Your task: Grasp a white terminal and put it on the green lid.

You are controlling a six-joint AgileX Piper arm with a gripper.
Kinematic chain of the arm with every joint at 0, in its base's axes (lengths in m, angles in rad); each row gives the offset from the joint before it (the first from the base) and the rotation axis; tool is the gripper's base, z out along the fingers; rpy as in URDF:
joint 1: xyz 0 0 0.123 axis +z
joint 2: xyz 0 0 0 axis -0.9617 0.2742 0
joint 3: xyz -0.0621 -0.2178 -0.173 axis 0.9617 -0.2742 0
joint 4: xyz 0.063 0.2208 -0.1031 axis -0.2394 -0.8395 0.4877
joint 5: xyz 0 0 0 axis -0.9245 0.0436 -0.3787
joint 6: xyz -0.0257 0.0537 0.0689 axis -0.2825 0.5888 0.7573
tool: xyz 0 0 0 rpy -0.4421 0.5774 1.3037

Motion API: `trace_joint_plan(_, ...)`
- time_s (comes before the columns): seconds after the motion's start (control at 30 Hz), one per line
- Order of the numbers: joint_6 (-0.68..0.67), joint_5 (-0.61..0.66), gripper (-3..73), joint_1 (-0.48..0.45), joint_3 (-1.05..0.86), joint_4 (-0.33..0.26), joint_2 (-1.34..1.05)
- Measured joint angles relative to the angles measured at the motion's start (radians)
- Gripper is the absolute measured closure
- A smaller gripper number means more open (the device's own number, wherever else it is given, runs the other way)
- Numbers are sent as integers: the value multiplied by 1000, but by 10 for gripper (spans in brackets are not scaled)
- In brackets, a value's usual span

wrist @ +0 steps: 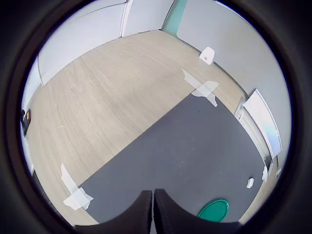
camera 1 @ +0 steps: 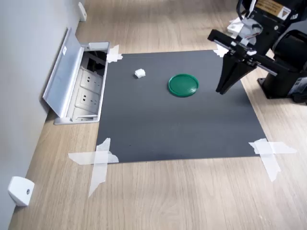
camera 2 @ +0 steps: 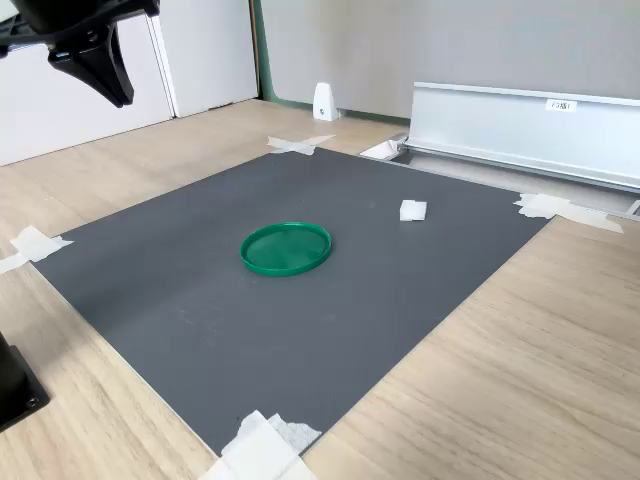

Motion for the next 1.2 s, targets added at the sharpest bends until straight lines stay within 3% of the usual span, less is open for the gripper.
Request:
trace_joint_plan(0.77,0,1,704,0,0,0,0)
trace_joint_plan(0.93,-52,25,701,0,0,-11,0)
trace_joint_plan(1.1,-163,78,649,0,0,-61,7)
trace_joint_plan(1.2,-218,112,564,0,0,-77,24)
